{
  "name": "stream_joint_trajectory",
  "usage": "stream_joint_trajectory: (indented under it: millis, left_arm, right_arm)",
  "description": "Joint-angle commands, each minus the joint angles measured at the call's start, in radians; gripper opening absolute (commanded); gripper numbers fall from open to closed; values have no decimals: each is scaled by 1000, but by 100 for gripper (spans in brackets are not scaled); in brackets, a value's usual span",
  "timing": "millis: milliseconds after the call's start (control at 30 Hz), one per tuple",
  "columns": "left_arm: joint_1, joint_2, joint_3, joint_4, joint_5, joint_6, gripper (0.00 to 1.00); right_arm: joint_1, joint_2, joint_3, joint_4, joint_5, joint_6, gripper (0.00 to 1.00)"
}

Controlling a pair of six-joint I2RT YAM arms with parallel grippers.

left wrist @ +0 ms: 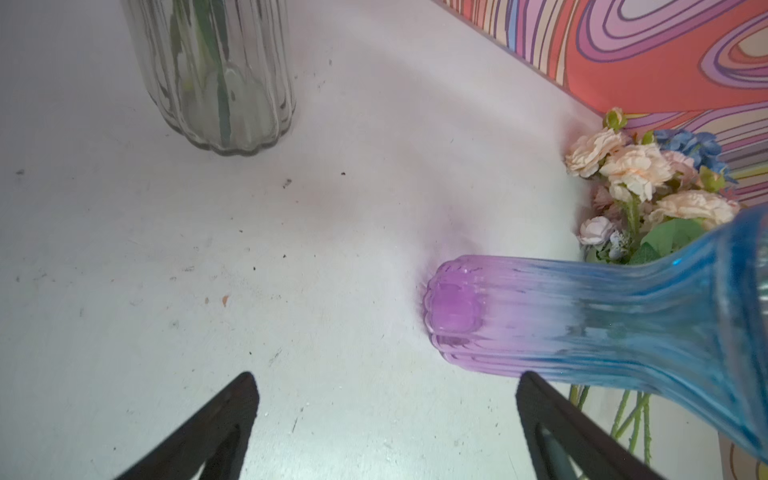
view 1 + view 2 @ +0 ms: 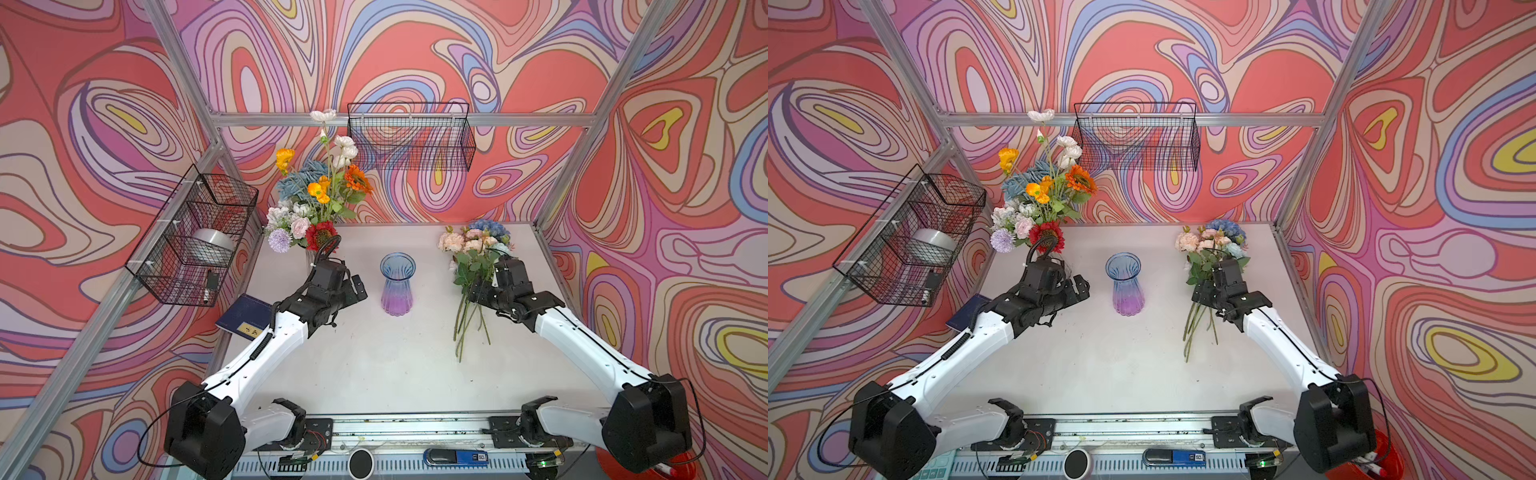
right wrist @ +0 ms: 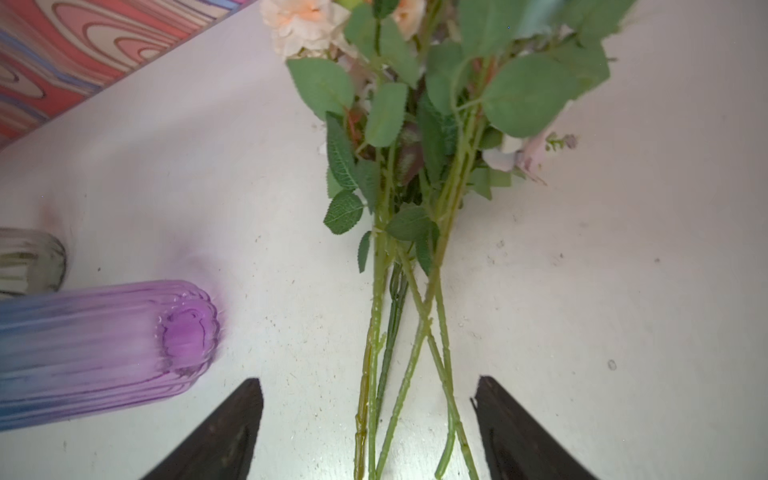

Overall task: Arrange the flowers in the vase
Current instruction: 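Move the right gripper to the pink rose bunch stems while the left gripper withdraws, then close the right gripper on one rose stem in the bunch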

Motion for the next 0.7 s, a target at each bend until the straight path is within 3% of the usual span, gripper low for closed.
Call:
stream_joint_trajectory:
  millis: [0,67,167,467,667]
  left_arm:
    - [-7,-59,-24,8,64,94,100]
    - [-7,-96,-46,74,54,90,100]
    - [-7,-121,-41,124,13,87,100]
    - [-7,-73,24,256,87,110,100]
    - [-7,-86,9,245,72,118,100]
  right_arm:
    - [-6,-17,14,-27,-33,43,60]
    - [-19,-14,-2,-5,-15,49,50]
    - [-77,17,-21,29,-60,67,43]
    - [-98,187,-34,146,-99,70,42]
    - [-107,279,-58,211,-92,81,34]
